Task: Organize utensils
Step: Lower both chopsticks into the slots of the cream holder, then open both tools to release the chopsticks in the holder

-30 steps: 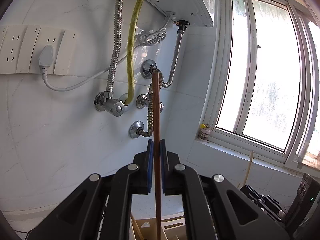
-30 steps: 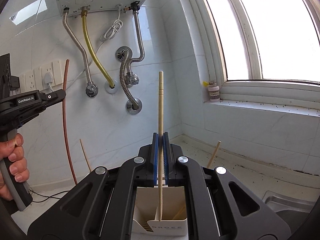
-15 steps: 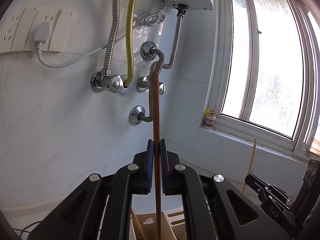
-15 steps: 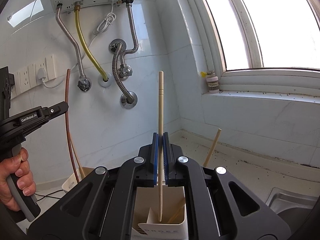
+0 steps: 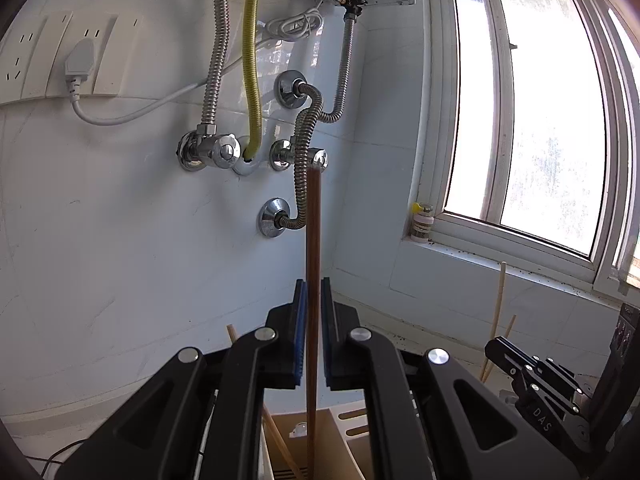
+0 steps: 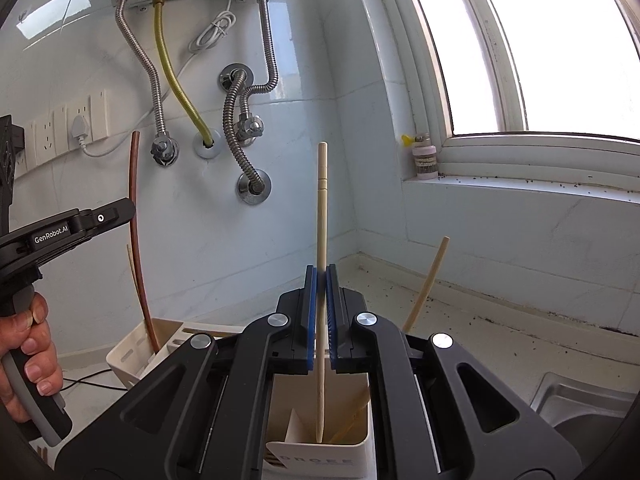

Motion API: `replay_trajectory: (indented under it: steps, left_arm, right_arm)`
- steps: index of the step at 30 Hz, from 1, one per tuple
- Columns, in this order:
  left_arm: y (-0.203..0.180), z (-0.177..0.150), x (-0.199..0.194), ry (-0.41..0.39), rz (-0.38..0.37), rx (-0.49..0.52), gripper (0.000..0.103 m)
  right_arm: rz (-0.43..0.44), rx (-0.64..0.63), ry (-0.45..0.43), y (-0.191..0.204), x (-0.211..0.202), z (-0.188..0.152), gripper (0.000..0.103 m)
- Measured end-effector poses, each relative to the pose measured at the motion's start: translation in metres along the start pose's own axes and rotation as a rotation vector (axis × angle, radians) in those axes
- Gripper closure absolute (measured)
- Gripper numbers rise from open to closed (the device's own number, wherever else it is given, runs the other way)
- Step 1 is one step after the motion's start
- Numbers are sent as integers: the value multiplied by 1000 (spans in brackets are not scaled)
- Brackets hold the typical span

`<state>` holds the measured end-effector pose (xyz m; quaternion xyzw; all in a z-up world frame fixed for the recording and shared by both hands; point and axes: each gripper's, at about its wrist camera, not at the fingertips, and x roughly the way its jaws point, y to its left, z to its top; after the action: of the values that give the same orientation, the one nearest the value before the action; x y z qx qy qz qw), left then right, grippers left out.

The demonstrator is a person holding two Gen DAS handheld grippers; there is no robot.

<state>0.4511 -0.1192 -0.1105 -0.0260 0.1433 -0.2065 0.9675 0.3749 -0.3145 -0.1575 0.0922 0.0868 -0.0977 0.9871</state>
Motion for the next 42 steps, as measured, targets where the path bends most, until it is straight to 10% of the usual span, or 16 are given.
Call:
replay_trajectory:
  steps: [3, 21, 23, 34, 42]
  left_arm:
    - [-1, -1, -4, -17, 13, -1, 76]
    - [24, 19, -76, -56, 72, -70, 68]
    - [31, 21, -94, -63, 92, -81, 65]
    - [75, 16, -213, -125, 317, -104, 13]
    - [114, -5, -293, -52, 495, -149, 5]
  right_arm:
    - [2, -11, -8, 1, -4, 1, 88]
    - [57, -78, -43, 35, -45, 29, 85]
    - [76, -82, -51, 44, -54, 31, 65]
    - [224, -107, -29, 105, -94, 23, 42]
    - [323, -103, 4, 153, -121, 0, 14]
